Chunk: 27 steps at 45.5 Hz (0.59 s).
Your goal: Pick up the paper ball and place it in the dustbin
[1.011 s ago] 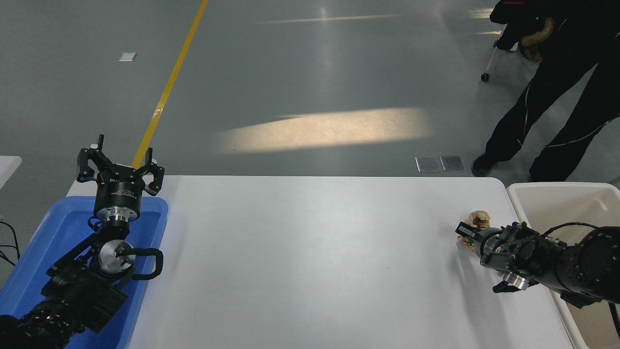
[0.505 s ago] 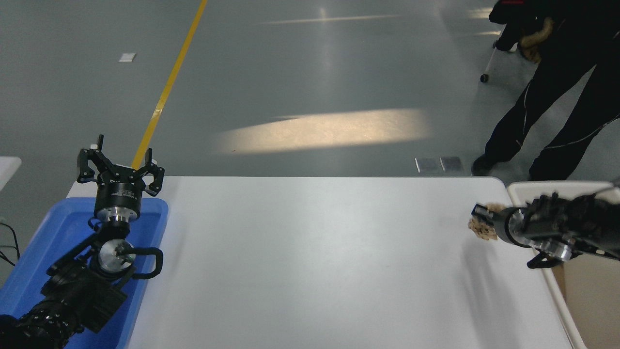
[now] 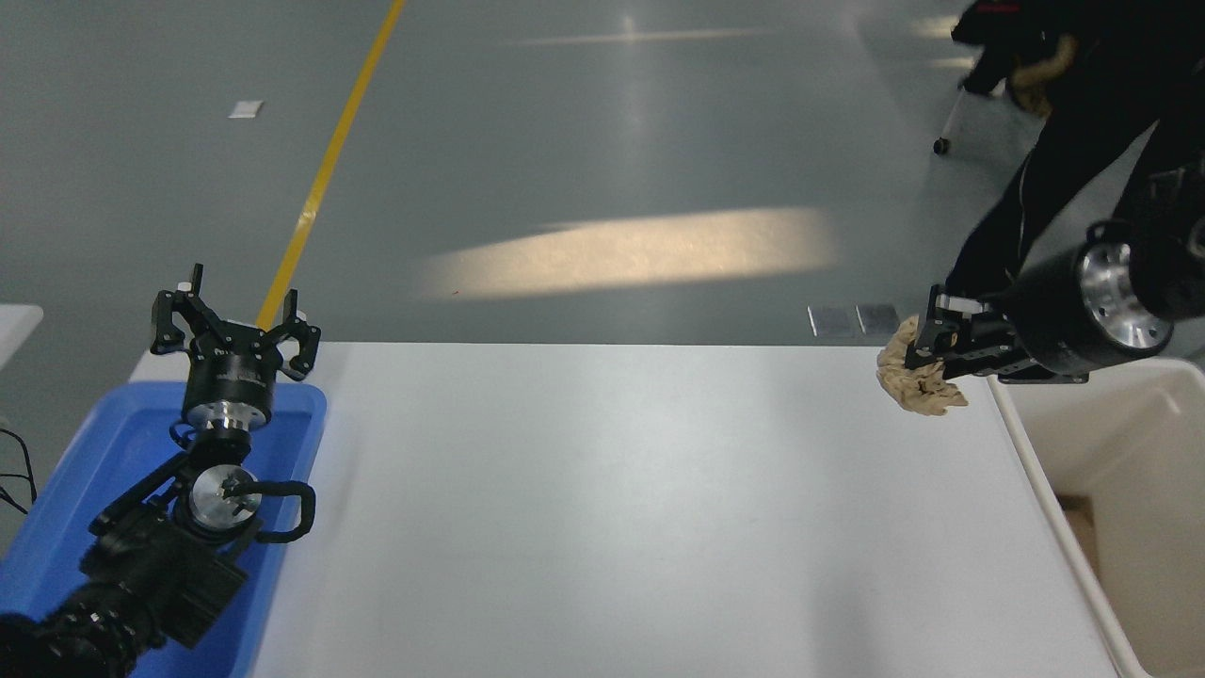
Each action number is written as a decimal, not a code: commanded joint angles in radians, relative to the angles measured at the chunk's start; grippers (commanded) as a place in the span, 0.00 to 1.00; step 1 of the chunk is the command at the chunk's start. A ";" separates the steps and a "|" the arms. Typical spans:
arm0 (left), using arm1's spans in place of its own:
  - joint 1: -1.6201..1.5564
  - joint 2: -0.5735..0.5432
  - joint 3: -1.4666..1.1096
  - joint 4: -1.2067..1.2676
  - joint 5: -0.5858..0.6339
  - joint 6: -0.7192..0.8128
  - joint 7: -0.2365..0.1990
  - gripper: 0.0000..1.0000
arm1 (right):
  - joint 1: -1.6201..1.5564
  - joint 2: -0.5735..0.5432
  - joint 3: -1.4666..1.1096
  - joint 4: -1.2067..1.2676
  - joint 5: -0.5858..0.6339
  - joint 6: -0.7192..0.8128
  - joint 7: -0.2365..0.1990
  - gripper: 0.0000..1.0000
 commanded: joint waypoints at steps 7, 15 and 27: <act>0.000 -0.001 0.000 0.000 0.000 0.000 0.000 0.99 | 0.350 -0.004 -0.038 0.032 0.065 0.214 0.018 0.00; 0.000 -0.001 -0.002 0.000 0.000 0.000 0.000 0.99 | 0.264 -0.004 -0.084 0.032 0.046 0.214 0.014 0.00; 0.000 -0.001 -0.002 0.000 0.001 -0.001 0.000 0.99 | -0.253 -0.072 -0.162 -0.194 -0.040 -0.108 0.006 0.00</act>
